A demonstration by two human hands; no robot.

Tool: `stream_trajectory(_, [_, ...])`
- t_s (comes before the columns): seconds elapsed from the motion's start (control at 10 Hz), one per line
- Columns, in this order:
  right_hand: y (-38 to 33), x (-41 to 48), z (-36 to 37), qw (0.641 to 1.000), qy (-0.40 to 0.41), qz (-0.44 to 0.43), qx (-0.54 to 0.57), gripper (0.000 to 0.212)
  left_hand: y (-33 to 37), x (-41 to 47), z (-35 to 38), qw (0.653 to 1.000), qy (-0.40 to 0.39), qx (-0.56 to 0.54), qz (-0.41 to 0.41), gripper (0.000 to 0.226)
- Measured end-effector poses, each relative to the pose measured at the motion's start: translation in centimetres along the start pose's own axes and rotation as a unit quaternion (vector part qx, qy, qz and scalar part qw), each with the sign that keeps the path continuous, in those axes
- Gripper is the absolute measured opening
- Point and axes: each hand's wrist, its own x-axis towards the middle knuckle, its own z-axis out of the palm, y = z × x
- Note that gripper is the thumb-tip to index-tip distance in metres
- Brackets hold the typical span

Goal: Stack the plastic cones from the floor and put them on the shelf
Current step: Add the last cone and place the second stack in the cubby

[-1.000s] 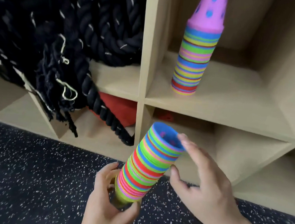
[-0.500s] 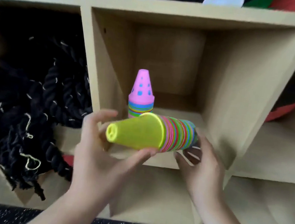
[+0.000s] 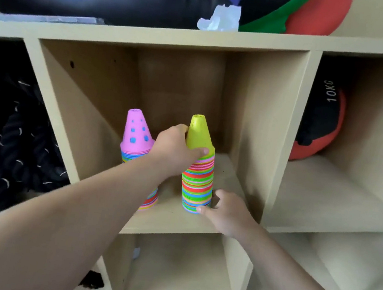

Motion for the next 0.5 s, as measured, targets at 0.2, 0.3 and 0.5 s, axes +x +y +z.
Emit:
stream_trajectory(0.2, [0.1, 1.9, 0.8, 0.996, 0.038, 0.003, -0.082, 0.032, 0.0, 0.9, 1.7, 1.0, -0.008, 0.0, 0.009, 0.04])
stream_trajectory(0.3, [0.1, 1.8, 0.9, 0.996, 0.045, 0.016, -0.08, 0.03, -0.6, 0.5, 1.8, 0.999, 0.006, 0.029, 0.026, 0.051])
stream_trajectory(0.5, [-0.7, -0.9, -0.5, 0.993, 0.109, -0.007, 0.047, 0.064, -1.1, -4.4, 0.2, 0.988, 0.094, 0.001, 0.122, 0.07])
